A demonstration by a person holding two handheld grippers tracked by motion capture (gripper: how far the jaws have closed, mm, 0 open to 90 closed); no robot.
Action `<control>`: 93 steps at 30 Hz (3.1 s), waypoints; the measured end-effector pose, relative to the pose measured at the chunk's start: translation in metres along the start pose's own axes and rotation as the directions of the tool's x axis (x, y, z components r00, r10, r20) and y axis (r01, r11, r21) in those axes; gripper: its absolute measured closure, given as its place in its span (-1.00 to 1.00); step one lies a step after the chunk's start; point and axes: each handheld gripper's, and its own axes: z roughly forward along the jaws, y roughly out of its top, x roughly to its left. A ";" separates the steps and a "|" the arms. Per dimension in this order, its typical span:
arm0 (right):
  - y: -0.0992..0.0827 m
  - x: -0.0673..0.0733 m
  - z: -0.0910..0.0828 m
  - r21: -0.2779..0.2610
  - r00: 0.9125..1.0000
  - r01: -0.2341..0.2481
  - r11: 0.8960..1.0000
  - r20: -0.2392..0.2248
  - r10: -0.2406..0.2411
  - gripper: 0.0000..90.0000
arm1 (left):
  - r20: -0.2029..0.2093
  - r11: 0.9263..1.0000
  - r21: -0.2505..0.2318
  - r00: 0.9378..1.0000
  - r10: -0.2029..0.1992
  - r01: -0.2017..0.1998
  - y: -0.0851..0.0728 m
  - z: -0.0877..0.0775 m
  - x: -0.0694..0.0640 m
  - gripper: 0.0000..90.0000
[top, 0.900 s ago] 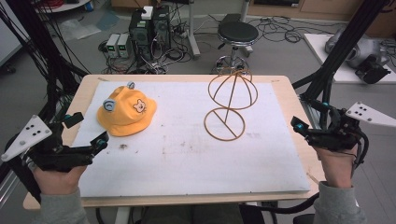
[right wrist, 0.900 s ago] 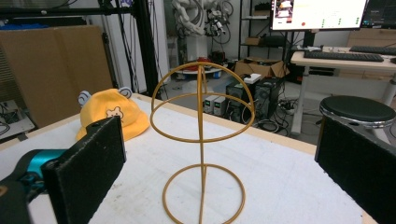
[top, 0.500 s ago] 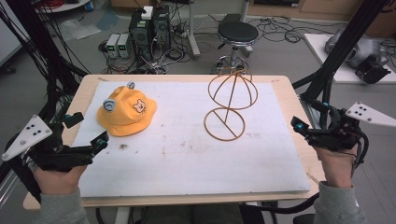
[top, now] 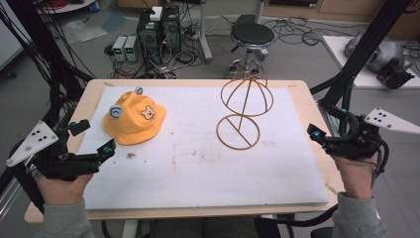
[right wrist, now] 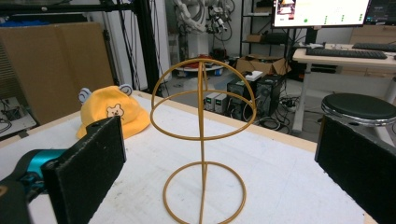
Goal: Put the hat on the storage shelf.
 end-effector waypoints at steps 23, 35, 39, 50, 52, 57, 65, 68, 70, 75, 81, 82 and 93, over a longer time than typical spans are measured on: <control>0.000 -0.001 0.008 0.020 1.000 0.002 1.000 -0.011 -0.002 -0.97 | 0.089 0.999 0.031 0.995 -0.036 0.034 0.002 0.009 0.035 -0.95; 0.000 -0.002 0.010 0.025 1.000 0.004 1.000 -0.017 -0.003 -0.97 | 0.138 0.995 0.091 0.990 -0.040 0.028 0.009 0.037 0.059 -0.95; -0.001 -0.004 0.009 0.025 1.000 0.000 1.000 -0.014 0.000 -0.97 | 0.157 0.994 0.100 0.986 -0.054 0.039 0.008 0.046 0.067 -0.95; -0.003 -0.005 0.011 0.036 1.000 -0.003 0.999 -0.012 0.003 -0.97 | 0.183 0.987 0.151 0.980 -0.082 0.055 0.004 0.065 0.091 -0.95; -0.004 -0.006 0.013 0.042 1.000 0.000 0.999 -0.016 0.001 -0.97 | 0.183 0.985 0.168 0.980 -0.079 0.048 0.002 0.070 0.096 -0.95; -0.005 -0.005 0.018 0.058 1.000 0.006 0.998 -0.022 -0.005 -0.97 | 0.162 0.983 0.178 0.983 -0.084 0.055 -0.002 0.079 0.103 -0.94; -0.007 -0.007 0.020 0.066 1.000 0.004 0.998 -0.029 -0.002 -0.97 | 0.119 0.975 0.218 0.990 -0.073 0.046 -0.008 0.098 0.114 -0.92; -0.007 -0.008 0.020 0.068 1.000 -0.001 0.998 -0.030 0.003 -0.97 | 0.111 0.973 0.229 0.991 -0.068 0.041 -0.007 0.103 0.116 -0.92; -0.006 -0.008 0.021 0.063 0.999 0.002 0.998 -0.035 0.000 -0.97 | 0.103 0.973 0.228 0.992 -0.066 0.041 -0.006 0.110 0.119 -0.92; -0.006 -0.007 0.021 0.065 0.999 0.006 0.998 -0.041 -0.003 -0.97 | 0.097 0.965 0.260 0.993 -0.063 0.035 -0.008 0.125 0.123 -0.92; -0.006 -0.005 0.022 0.069 0.999 0.012 0.998 -0.048 -0.009 -0.97 | 0.101 0.959 0.281 0.992 -0.071 0.041 -0.012 0.139 0.129 -0.92; -0.006 -0.005 0.023 0.068 0.999 0.014 0.998 -0.049 -0.011 -0.97 | 0.100 0.958 0.282 0.992 -0.078 0.047 -0.013 0.141 0.131 -0.92; -0.008 -0.006 0.028 0.080 0.998 0.018 0.997 -0.054 -0.013 -0.97 | 0.088 0.956 0.283 0.991 -0.103 0.075 -0.025 0.159 0.149 -0.89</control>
